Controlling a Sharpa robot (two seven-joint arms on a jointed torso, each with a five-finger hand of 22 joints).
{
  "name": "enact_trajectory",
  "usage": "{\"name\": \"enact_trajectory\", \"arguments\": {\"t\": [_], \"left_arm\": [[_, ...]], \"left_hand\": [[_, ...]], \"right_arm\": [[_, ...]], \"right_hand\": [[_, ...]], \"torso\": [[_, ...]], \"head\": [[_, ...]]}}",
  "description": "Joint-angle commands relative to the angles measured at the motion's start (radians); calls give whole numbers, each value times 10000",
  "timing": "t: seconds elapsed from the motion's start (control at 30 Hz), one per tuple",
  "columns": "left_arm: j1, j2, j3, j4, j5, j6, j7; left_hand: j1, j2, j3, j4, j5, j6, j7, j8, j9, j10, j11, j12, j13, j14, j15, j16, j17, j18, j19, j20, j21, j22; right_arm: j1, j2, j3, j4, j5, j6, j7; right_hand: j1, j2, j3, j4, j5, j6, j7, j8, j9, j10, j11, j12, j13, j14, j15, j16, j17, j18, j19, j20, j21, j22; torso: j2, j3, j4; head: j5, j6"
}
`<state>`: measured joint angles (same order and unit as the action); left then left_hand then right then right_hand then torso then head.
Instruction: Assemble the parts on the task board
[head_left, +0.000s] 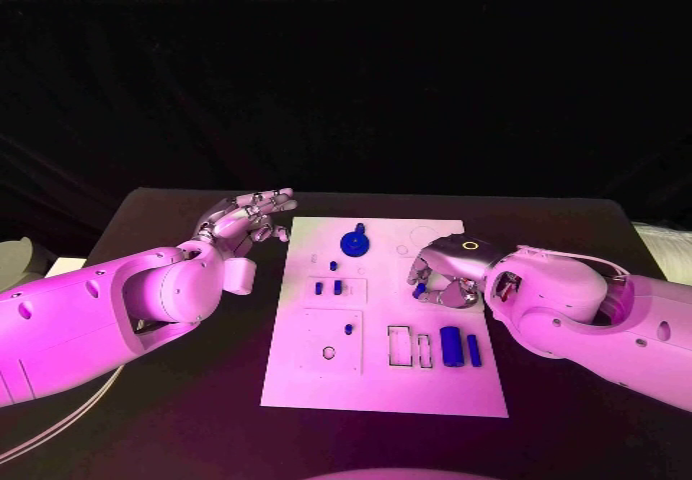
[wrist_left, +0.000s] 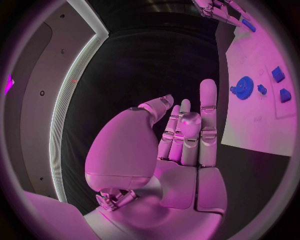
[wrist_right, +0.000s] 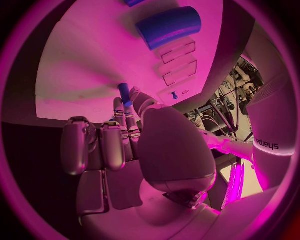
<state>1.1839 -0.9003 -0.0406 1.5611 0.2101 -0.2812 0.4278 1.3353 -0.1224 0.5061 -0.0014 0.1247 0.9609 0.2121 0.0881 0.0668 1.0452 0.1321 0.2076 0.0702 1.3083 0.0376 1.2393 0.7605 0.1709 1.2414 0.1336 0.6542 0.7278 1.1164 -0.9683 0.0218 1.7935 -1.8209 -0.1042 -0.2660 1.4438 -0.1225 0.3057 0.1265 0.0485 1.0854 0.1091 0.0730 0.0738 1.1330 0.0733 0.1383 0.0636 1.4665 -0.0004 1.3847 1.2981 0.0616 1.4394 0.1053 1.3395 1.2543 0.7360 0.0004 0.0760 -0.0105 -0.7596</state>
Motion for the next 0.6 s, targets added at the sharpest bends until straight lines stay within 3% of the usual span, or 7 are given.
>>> {"name": "enact_trajectory", "arguments": {"t": [0.03, 0.33, 0.6], "left_arm": [[0, 5, 4, 19, -63, 192, 49], [-1, 4, 3, 17, -63, 188, 50], [-2, 1, 3, 17, -64, 191, 48]], "left_hand": [[-48, -29, -2, -59, -1, -49, -26, 45, 12, -68, -1, 32, 1, -82, 9, -14, -11, 106, -64, -13, -49, -15], [-49, -23, -3, -61, -1, -50, -26, 51, 13, -73, -1, 43, 2, -86, 9, -12, -19, 107, -65, -12, -49, -15], [-49, -23, -3, -61, -1, -50, -26, 51, 13, -73, -1, 43, 2, -86, 9, -12, -19, 107, -65, -12, -49, -15]], "right_arm": [[-7, -6, 2, 8, -174, 213, -68], [-13, 2, 2, 47, -210, 116, 6], [-21, 30, 2, 79, -379, -445, 50]], "right_hand": [[72, 15, 132, -1, 11, 177, 31, 67, 24, 106, 8, -84, -8, 548, -55, -41, -7, 114, -2, -69, -61, -5], [344, 324, 560, -90, 0, 645, 20, 200, 97, 699, -166, -36, 44, 575, -198, 51, 107, 87, 70, -190, 35, 126], [573, 585, 835, -311, -1, 1075, -22, 375, 223, 1315, -313, 42, 108, 611, -342, 191, 293, 39, 169, -345, 196, 337]], "torso": [[5, 3, 0], [1, -1, 15], [-2, -4, 12]], "head": [[-2, 0], [-30, 5], [-43, -8]]}}
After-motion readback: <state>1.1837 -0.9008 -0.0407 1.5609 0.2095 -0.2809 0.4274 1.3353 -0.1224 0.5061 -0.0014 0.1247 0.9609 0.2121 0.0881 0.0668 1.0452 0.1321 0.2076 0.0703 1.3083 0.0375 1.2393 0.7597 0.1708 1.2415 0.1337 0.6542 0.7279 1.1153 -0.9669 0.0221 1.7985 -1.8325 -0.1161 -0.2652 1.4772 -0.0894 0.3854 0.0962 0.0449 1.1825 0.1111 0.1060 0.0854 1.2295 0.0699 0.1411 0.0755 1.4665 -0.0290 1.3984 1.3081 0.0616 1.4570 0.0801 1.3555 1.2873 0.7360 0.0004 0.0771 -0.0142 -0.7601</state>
